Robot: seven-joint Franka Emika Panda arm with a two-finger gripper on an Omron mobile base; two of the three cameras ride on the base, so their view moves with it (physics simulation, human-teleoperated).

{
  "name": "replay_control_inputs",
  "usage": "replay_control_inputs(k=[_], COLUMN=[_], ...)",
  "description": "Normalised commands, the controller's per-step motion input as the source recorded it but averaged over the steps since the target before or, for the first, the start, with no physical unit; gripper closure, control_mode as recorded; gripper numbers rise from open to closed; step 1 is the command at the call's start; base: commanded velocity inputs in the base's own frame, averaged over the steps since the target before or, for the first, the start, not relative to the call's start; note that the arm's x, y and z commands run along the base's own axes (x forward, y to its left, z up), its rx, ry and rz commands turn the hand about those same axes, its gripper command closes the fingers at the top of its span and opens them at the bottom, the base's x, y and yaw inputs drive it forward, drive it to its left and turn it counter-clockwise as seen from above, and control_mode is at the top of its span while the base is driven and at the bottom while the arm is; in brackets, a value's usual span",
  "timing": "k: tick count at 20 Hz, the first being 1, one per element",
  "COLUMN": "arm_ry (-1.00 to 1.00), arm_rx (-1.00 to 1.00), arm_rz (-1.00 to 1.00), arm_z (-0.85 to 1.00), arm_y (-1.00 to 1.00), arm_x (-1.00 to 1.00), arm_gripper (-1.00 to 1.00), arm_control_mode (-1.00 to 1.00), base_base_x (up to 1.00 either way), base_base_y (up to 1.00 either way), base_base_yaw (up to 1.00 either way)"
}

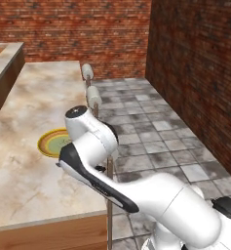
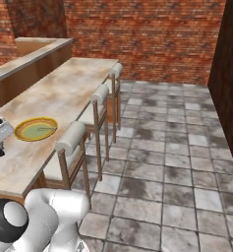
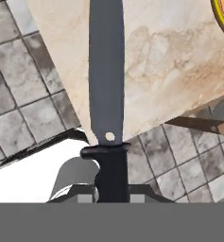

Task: Retrieve the butter from the fridge and place it on a plate on the dining table. Then retrieve the butter knife by the fridge and place it near the plate.

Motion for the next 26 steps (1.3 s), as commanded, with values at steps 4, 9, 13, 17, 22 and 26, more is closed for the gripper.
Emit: replay_control_inputs(k=[4, 9, 13, 17, 22, 26], arm_ry=[-0.09, -0.01, 0.00, 0.00, 0.00, -0.01], arm_rx=[0.00, 0.01, 0.02, 0.00, 0.00, 0.00], arm_rz=[0.26, 0.31, 0.15, 0.00, -0.03, -0.07], arm_z=[-0.41, -0.41, -0.37, -0.40, -0.31, -0.17], arm_y=[0.01, 0.31, 0.34, 0.31, 0.10, -0.03], arm_x=[0.31, 0.51, 0.42, 0.37, 0.45, 0.35], arm_gripper=[1.00, 1.00, 1.00, 1.00, 1.00, 1.00], arm_control_mode=[-1.00, -1.00, -1.00, -1.00, -1.00, -1.00], base_base_x=[0.00, 0.00, 0.00, 0.00, 0.00, 0.00], base_base_y=[0.00, 0.00, 0.00, 0.00, 0.00, 0.00], base_base_yaw=[0.00, 0.00, 0.00, 0.00, 0.00, 0.00])
